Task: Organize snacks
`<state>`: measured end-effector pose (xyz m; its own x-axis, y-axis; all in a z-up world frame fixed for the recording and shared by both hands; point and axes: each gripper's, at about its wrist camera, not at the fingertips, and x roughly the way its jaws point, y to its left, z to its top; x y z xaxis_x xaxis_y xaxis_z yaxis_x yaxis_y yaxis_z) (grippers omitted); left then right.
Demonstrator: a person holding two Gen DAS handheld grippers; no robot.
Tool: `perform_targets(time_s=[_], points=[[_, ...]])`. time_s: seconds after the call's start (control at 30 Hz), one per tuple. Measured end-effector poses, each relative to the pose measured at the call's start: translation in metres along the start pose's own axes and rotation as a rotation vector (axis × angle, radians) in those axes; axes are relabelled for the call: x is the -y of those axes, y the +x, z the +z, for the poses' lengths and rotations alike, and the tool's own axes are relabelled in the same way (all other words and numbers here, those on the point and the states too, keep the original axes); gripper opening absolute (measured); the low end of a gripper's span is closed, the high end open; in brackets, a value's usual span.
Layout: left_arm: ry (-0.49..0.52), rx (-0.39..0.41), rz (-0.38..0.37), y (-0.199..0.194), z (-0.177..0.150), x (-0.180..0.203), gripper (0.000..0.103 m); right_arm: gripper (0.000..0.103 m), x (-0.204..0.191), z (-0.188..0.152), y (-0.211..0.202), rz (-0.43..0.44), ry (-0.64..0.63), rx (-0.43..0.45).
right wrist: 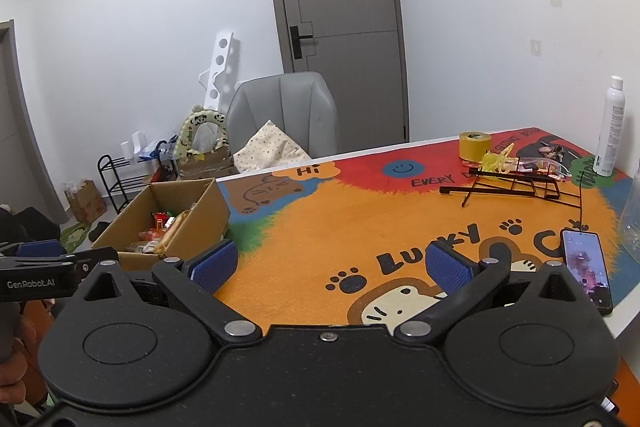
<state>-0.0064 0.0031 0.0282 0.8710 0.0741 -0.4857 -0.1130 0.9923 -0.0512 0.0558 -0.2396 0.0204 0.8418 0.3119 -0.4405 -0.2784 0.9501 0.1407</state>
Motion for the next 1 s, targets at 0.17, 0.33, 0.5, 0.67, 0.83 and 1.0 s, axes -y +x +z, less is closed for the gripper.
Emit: perform_targets(time_s=[0.17, 0.33, 0.5, 0.67, 0.83, 1.0], points=[[-0.003, -0.004, 0.002, -0.0009, 0.0003, -0.0020, 0.103, 0.103, -0.0008, 0.0008, 0.0002, 0.002, -0.004, 0.000], [-0.002, -0.004, 0.001, -0.0006, 0.0003, -0.0020, 0.103, 0.103, -0.0010, 0.0011, 0.0003, 0.002, -0.006, 0.000], [-0.003, -0.005, 0.001, -0.0009, 0.0003, -0.0022, 0.103, 0.103, -0.0012, 0.0013, 0.0003, 0.003, -0.006, 0.001], [-0.002, -0.005, 0.001, -0.0009, 0.0005, -0.0022, 0.103, 0.103, -0.0012, 0.0011, 0.0003, 0.002, -0.006, 0.000], [-0.001, -0.006, 0.000, -0.0003, 0.0002, -0.0020, 0.103, 0.103, -0.0012, 0.0009, 0.0005, 0.002, -0.006, 0.000], [0.000, -0.006, 0.001, -0.0002, -0.0009, -0.0022, 0.103, 0.103, -0.0014, 0.0005, 0.0007, 0.002, -0.005, -0.001]])
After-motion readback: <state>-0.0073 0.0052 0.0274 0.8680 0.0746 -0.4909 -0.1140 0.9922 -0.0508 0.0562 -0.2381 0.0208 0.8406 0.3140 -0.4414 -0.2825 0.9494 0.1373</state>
